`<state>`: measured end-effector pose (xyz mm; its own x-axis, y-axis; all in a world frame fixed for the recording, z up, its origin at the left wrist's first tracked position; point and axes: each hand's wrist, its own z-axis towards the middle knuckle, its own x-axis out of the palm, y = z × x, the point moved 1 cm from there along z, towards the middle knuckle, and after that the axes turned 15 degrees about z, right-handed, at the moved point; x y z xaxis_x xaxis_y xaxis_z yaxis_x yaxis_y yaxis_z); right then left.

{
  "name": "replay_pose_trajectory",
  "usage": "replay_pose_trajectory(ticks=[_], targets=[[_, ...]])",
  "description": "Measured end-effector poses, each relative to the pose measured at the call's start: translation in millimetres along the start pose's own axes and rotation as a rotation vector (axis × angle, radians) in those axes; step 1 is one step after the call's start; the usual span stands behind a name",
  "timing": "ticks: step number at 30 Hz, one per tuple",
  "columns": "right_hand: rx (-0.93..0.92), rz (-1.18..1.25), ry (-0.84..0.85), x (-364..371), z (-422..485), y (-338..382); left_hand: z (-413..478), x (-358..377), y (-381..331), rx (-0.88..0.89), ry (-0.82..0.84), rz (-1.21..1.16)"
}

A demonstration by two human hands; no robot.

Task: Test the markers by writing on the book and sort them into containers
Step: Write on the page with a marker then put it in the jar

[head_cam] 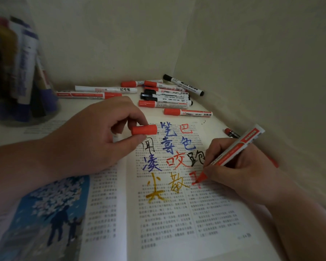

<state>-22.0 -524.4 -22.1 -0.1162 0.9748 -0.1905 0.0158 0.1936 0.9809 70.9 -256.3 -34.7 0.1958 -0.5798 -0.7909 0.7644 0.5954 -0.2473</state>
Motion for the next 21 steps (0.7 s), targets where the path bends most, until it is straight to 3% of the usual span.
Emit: replay_pose_trajectory(ticks=[5,16,21], targets=[[-0.068,0.105,-0.163,-3.2,3.8,0.0,0.2,0.6,-0.4,-0.004,-0.019,-0.013],[-0.028,0.026,-0.156,-5.6,3.9,-1.5,1.8,2.5,4.4,0.016,-0.018,-0.096],[-0.025,0.017,-0.137,-6.8,3.6,-2.5,-0.3,1.4,2.8,-0.061,-0.048,-0.076]])
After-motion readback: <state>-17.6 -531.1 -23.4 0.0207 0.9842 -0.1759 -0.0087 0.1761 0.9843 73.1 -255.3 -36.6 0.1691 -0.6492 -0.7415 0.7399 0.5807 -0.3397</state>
